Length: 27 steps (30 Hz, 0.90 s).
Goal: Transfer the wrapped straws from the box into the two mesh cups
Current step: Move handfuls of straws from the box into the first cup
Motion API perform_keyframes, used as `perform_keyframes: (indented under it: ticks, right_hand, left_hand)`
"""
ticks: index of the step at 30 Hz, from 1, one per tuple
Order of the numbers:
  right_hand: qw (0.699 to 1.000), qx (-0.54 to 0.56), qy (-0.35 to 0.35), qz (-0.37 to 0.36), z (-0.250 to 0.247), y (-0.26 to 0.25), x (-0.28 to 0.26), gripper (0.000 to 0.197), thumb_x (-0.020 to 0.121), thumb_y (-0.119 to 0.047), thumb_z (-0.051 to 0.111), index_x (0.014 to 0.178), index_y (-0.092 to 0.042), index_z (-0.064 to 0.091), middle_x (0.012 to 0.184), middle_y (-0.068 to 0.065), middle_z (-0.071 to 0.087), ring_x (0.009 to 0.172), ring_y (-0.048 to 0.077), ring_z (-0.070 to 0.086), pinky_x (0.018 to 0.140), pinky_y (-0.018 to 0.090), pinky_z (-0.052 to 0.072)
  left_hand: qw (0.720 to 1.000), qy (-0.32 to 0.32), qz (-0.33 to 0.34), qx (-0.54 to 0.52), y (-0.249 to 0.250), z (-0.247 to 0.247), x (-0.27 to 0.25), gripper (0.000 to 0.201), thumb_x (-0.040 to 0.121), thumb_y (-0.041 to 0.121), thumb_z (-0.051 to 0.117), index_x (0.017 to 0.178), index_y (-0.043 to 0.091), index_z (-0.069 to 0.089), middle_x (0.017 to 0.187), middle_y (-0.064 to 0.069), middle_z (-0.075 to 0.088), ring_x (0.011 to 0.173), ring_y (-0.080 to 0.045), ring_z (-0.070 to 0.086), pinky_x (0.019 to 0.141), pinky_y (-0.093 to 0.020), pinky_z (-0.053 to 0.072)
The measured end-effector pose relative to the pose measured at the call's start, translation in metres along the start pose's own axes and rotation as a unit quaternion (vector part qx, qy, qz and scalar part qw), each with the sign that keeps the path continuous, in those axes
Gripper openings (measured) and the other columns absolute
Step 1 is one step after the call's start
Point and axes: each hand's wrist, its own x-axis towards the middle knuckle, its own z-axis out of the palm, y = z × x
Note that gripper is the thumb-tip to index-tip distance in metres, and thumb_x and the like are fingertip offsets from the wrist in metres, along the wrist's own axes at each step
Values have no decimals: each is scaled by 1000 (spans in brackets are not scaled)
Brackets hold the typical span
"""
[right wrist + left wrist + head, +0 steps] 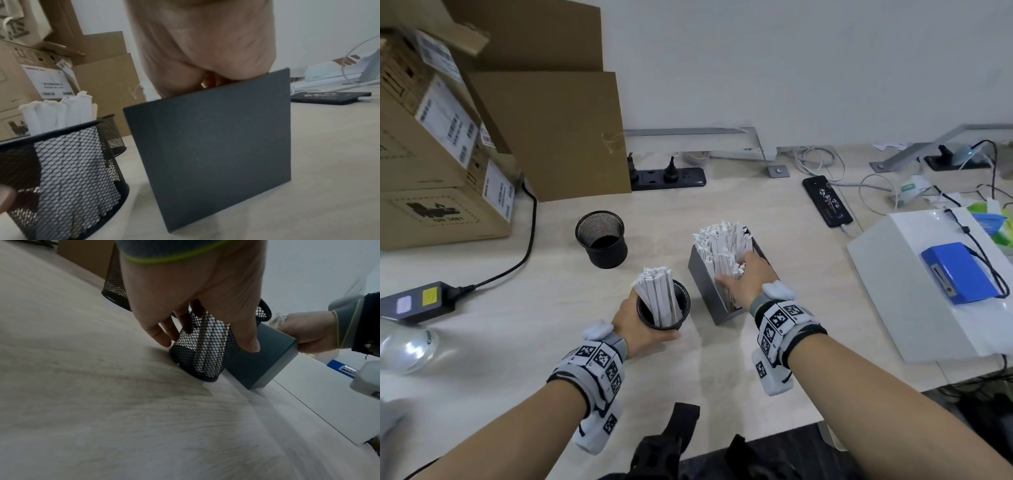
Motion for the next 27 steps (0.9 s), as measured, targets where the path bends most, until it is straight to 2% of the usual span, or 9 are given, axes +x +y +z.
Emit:
perform_keyframes:
  ticks: [4,8,12,14,17,20,22,25,27]
  right_hand:
    - [1000,11,22,-18,2,4,-1,63,77,-58,69,123,-16,57,124,6,58,114,27,57,93,37,48]
    - [997,54,45,-14,-3,2,0,38,86,-50,60,105,-17,57,92,3,64,87,30,62,70,30,45]
    - [988,120,94,20,-10,6,4,32,91,-41,57,109,-15,50,76,2,60,68,23,57,63,29,44]
    - [983,154,91,29,-14,9,7,23,90,-34,61,105,-19,53,75,-2,59,66,18,56,59,26,40]
    - [975,202,84,30,-16,9,11,11,88,-30,63,92,-20,65,80,3,71,71,21,65,64,25,46]
    - [963,257,79,36,-15,7,10,17,88,-30,63,75,-19,65,69,2,70,61,14,67,62,27,52]
    - [957,272,101,31,-18,5,11,23,88,-32,63,69,-19,63,62,0,69,50,6,60,62,28,52]
    - [940,311,137,24,-29,0,14,21,87,-34,65,72,-21,61,55,3,66,45,9,56,56,27,47]
    - [928,336,160,14,-35,-3,17,23,86,-35,68,71,-21,57,51,2,60,48,16,59,55,31,49]
  left_hand:
    - [1000,-20,-1,4,-4,0,2,124,26,58,91,135,27,41,125,4,62,119,-17,58,105,-40,47]
    - [999,-36,6,11,-7,-4,3,122,27,60,92,134,27,44,125,6,64,120,-14,59,105,-40,48]
    - [999,-41,20,-20,-4,-3,3,110,32,56,92,129,26,50,119,9,67,114,-9,61,104,-37,48]
    - [998,-41,26,-27,-2,-2,3,103,34,54,90,125,30,49,118,9,67,113,-10,61,103,-34,48]
    - [999,-30,27,-27,-2,-1,1,99,34,56,87,122,33,48,118,6,67,112,-12,62,100,-33,48]
    - [999,-26,30,-30,-1,0,-1,96,34,56,85,120,33,48,114,9,67,110,-11,62,97,-29,48]
    - [999,-25,31,-27,1,0,-2,94,35,54,86,119,32,49,110,10,66,108,-11,62,94,-25,46]
    - [999,-26,32,-17,0,0,-2,86,46,40,94,118,32,49,110,11,66,110,-12,62,95,-26,46]
    - [999,-23,32,-17,-2,0,-1,87,44,46,93,120,31,51,113,9,68,110,-11,63,99,-32,49]
